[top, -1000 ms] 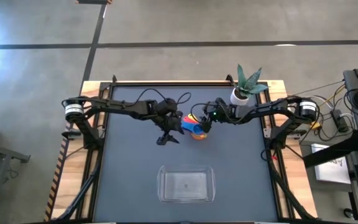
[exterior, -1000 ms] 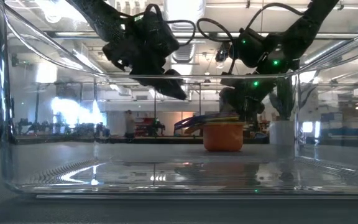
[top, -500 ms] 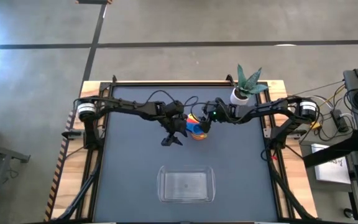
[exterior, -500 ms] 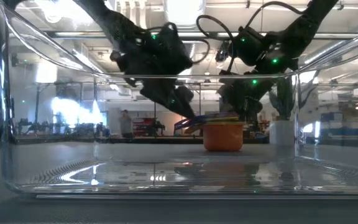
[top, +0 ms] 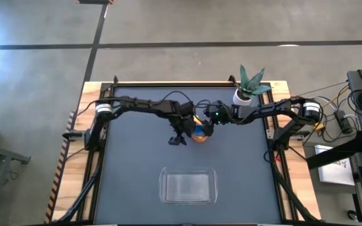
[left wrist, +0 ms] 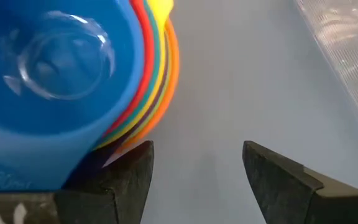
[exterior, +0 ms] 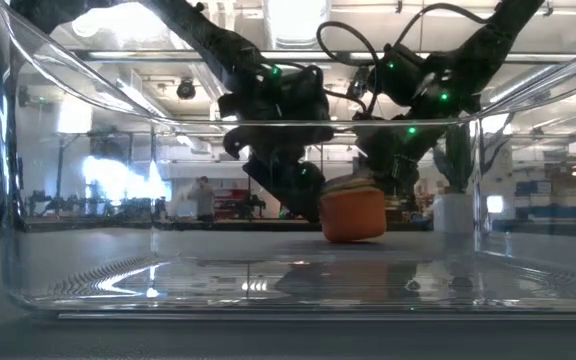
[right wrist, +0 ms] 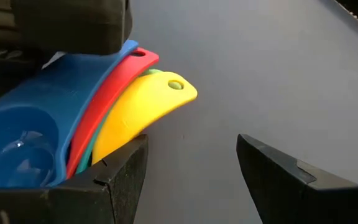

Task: Nest measuring cups in basket
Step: Adjust the stacked measuring cups on the table, then put the stacked measuring cups into the transparent bin

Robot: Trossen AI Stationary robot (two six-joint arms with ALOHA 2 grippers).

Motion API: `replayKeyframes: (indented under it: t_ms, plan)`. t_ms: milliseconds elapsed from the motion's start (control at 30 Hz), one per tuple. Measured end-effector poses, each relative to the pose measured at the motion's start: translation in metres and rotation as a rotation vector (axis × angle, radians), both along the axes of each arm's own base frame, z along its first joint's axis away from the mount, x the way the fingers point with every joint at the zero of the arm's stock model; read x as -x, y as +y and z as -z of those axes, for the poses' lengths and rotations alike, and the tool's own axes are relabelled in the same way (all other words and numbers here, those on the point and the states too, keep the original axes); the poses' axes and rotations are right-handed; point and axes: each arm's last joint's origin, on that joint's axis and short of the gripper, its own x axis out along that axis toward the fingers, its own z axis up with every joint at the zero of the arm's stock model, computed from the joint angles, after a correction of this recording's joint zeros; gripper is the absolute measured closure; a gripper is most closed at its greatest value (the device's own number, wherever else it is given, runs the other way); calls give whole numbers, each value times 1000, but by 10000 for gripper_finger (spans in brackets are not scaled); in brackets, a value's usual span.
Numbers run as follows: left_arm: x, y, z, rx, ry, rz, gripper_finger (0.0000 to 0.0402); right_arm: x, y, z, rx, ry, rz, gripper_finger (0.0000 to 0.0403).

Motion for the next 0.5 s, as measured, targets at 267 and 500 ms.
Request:
replayKeyframes:
  t_ms: [267,500]
  plan:
    - [3,2,-18,-53,-4,-21,171,-1,1,-1,-6,-10,-20,165]
    - [15,1,-20,-109,36,-48,171,-1,1,-1,5,-9,-19,165]
